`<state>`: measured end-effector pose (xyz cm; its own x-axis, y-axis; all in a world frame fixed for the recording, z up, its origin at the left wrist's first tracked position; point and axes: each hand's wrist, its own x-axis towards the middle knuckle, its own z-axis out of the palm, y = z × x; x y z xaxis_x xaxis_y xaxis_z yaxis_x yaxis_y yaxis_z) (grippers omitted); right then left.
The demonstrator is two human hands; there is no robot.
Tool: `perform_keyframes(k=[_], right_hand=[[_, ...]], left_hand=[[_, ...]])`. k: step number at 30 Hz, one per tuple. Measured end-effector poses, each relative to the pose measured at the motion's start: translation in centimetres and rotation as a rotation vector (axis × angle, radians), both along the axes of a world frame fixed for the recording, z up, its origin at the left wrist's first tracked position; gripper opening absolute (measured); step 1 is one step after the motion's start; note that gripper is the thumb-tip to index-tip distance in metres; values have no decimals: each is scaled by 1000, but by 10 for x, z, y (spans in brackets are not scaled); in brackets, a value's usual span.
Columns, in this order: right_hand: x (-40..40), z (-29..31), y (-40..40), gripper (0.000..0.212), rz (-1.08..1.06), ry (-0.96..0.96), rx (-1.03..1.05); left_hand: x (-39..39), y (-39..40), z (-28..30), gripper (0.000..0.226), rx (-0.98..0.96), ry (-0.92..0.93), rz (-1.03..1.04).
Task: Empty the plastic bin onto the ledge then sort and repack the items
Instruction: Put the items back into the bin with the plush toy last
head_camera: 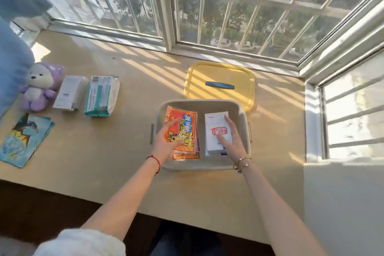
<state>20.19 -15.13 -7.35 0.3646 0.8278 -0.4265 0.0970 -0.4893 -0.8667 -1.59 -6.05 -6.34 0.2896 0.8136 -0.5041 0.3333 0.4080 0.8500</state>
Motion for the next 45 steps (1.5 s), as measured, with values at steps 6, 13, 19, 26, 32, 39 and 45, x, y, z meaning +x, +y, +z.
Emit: perform_keyframes(k=[6, 13, 19, 26, 32, 39, 45], right_hand=[[5, -49, 22, 64, 23, 17, -89], [15, -80, 40, 66, 15, 9, -66], [25, -99, 53, 67, 10, 28, -42], [34, -115, 52, 69, 33, -112, -113], [40, -117, 48, 71, 91, -299, -196], [39, -105, 40, 65, 163, -464, -190], [37, -67, 19, 56, 243, -764, -162]], left_hand=[[17, 5, -50, 74, -111, 58, 32], [35, 16, -89, 76, -131, 72, 35], [48, 24, -114, 77, -142, 82, 10], [56, 19, -139, 79, -96, 133, -25], [64, 10, -145, 88, 14, 247, -165], [62, 10, -134, 71, 163, 484, -222], [43, 14, -83, 62, 416, 583, -314]])
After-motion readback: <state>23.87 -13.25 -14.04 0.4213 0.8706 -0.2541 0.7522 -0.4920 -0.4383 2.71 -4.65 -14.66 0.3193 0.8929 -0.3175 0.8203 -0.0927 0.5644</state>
